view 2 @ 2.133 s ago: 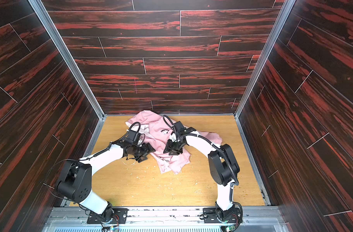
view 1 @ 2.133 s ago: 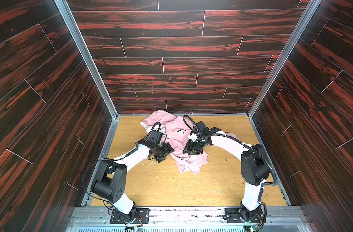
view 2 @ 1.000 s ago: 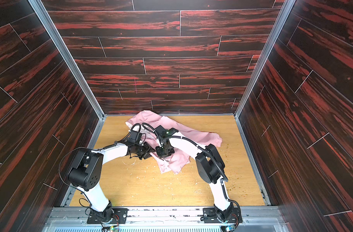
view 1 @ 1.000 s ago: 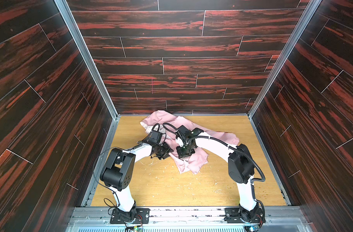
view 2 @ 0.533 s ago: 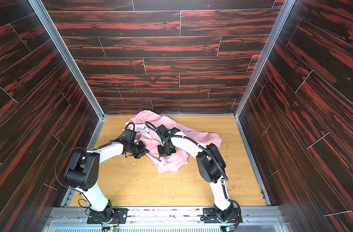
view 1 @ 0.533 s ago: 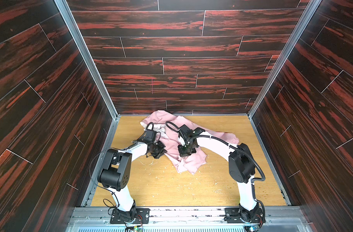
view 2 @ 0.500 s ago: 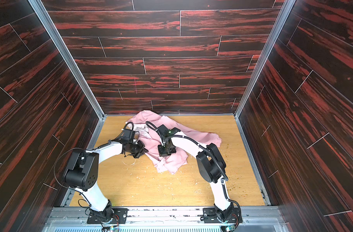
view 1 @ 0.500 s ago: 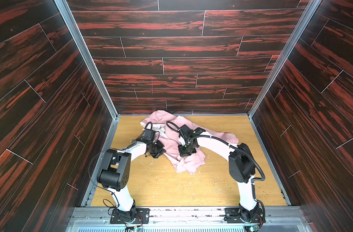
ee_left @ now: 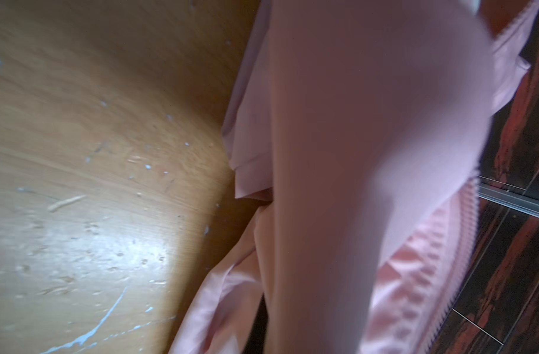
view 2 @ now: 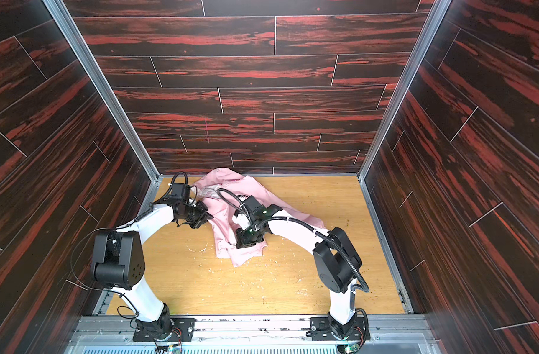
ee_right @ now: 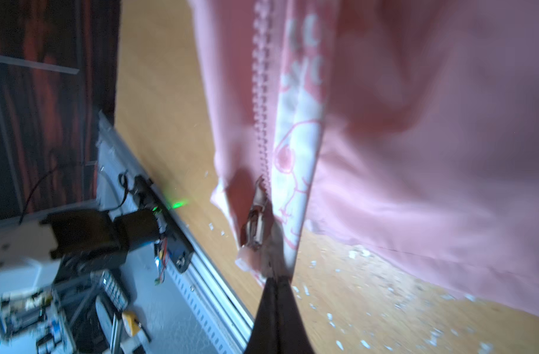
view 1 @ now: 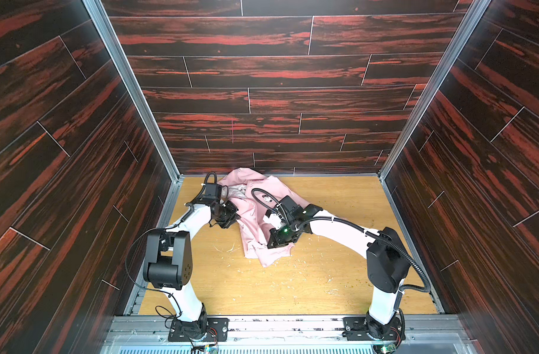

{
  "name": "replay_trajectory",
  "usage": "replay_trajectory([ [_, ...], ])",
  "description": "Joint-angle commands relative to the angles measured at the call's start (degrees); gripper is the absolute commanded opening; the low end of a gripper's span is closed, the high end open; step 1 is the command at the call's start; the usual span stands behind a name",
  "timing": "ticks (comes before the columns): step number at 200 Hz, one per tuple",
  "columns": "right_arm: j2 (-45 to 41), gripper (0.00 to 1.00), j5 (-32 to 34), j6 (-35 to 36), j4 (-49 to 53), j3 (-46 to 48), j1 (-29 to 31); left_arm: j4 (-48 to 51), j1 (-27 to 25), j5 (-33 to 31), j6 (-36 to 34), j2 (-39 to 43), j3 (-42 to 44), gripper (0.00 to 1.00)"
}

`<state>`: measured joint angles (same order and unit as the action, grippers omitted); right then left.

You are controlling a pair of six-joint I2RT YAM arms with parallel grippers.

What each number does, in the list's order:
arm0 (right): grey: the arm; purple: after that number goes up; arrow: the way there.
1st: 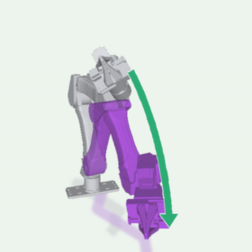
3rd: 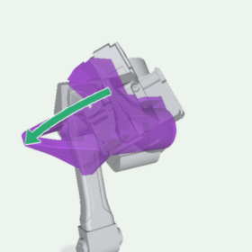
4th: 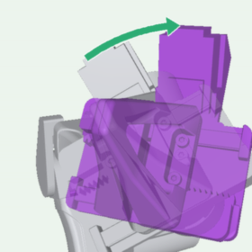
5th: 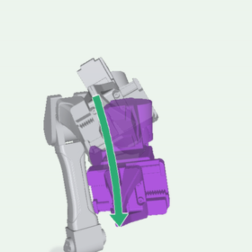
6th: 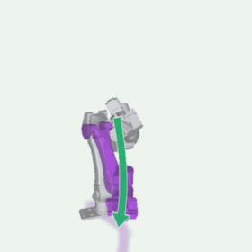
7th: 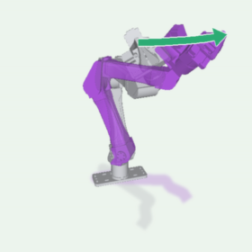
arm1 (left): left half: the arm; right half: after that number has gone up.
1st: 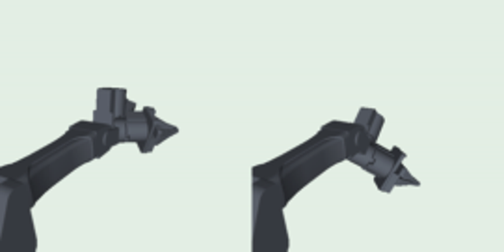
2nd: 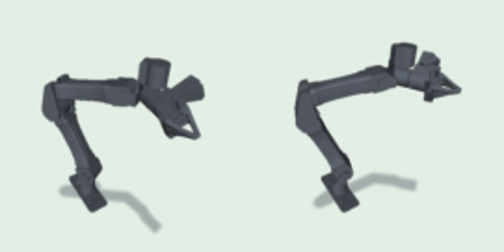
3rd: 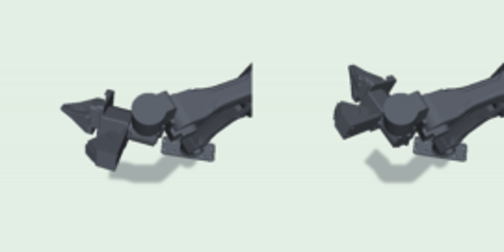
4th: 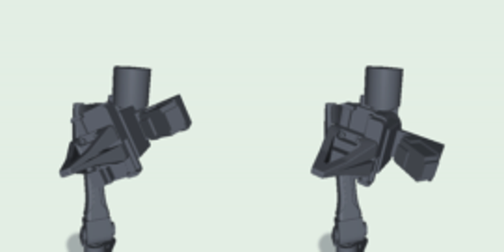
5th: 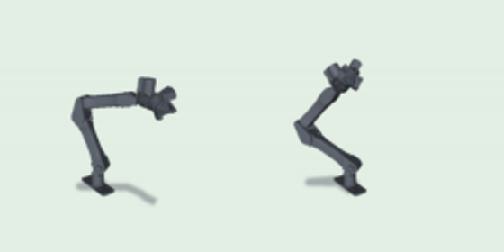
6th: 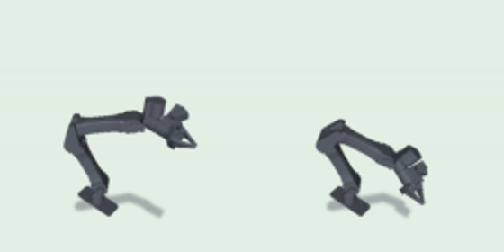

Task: Zip up the jacket

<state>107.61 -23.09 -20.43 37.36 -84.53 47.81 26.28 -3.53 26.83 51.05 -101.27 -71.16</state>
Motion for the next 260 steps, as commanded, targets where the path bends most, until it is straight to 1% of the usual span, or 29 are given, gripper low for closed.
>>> replay_trajectory([
  [1,-2.3,0.08,-5.1,3.8,2.8,2.3,1.5,0.5,1.9,-2.2,-2.2,-1.4,-2.7,0.03],
  [10,-2.4,0.13,-4.5,4.1,2.9,2.8,1.5,1.0,2.1,-2.2,-2.9,-1.7,-3.0,0.08],
  [32,-2.1,0.23,-1.2,3.8,3.4,3.0,1.2,1.7,2.2,-2.4,-3.9,-1.1,-2.3,0.29],
  [54,-1.5,0.34,0.5,1.9,2.9,2.5,0.4,2.9,2.1,-3.1,-5.3,0.6,-0.7,0.46],
  [70,-1.0,0.42,0.5,-0.6,1.5,1.4,-0.5,4.3,2.2,-4.0,-6.3,4.7,1.1,0.59],
  [82,0.1,0.46,0.1,-2.6,0.7,-0.5,-1.3,5.7,2.1,-4.8,-6.6,7.3,2.9,0.64],
  [97,3.0,0.46,0.9,-5.3,1.8,-5.0,-2.2,6.2,2.1,-5.7,-6.5,10.7,5.5,0.65],
  [105,5.5,0.46,0.8,-6.5,3.0,-8.5,-2.8,8.5,1.9,-6.0,-6.0,12.6,7.9,0.65],
  [130,13.7,0.39,0.7,-10.9,7.7,-19.2,-4.7,8.8,0.4,-6.6,-2.8,19.5,15.5,0.63],
  [149,19.4,0.39,0.6,-12.5,10.9,-26.7,-5.4,7.6,-3.6,-7.2,0.3,23.9,19.9,0.63],
  [164,24.1,0.40,2.7,-12.6,14.5,-33.5,-5.5,7.3,-7.6,-8.7,1.8,25.4,21.2,0.66],
  [178,28.4,0.41,5.6,-12.9,17.8,-39.4,-5.7,7.2,-9.9,-9.6,2.9,25.2,21.4,0.67],
  [185,30.0,0.41,6.0,-13.1,18.9,-41.7,-6.0,4.7,-10.4,-9.7,3.5,25.0,21.6,0.67],
  [203,34.5,0.41,5.9,-13.6,20.5,-47.1,-6.5,3.7,-10.6,-10.2,4.2,24.2,20.7,0.68],
  [236,41.8,0.41,5.8,-13.6,23.0,-54.9,-6.9,5.2,-10.6,-11.1,0.9,19.8,17.2,0.68],
  [260,44.5,0.41,4.6,-13.6,21.9,-56.8,-7.0,6.2,-10.5,-11.6,-1.6,15.8,14.8,0.67],
])
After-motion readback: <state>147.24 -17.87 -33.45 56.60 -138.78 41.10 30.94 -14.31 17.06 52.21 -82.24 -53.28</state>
